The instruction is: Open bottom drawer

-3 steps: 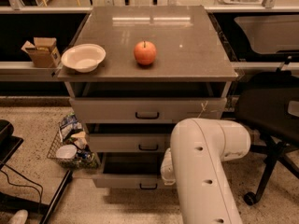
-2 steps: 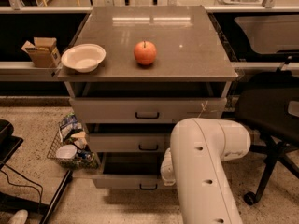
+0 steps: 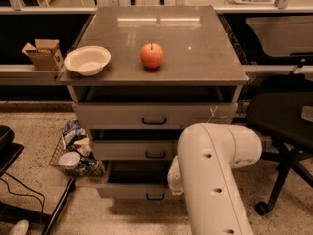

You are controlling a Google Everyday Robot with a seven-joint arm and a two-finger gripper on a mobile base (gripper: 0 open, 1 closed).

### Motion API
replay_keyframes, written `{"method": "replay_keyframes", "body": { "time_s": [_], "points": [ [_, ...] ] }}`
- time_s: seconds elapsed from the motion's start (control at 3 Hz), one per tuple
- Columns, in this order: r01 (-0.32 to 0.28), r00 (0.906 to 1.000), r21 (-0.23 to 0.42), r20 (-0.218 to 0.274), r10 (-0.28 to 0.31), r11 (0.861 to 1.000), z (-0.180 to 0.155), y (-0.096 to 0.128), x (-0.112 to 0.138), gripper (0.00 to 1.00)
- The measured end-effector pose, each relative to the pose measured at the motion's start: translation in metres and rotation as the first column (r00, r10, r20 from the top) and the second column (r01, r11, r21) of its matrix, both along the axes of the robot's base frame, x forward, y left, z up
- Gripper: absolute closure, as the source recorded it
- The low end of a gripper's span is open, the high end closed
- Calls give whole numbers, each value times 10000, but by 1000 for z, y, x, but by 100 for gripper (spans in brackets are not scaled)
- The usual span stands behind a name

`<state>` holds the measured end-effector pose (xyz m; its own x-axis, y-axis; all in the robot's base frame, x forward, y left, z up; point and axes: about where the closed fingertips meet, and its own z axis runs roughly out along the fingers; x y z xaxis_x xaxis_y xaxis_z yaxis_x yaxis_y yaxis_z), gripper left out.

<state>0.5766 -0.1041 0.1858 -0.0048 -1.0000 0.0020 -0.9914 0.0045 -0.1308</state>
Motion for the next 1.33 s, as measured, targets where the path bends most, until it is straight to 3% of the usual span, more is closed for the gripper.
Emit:
{"method": "replay_keyframes", "body": {
  "time_s": [0.33,1.33],
  "points": [
    [0,10000,0,0,0,10000,0,0,0,81],
    [0,10000,0,-1,0,10000,0,0,0,13]
  ]
}}
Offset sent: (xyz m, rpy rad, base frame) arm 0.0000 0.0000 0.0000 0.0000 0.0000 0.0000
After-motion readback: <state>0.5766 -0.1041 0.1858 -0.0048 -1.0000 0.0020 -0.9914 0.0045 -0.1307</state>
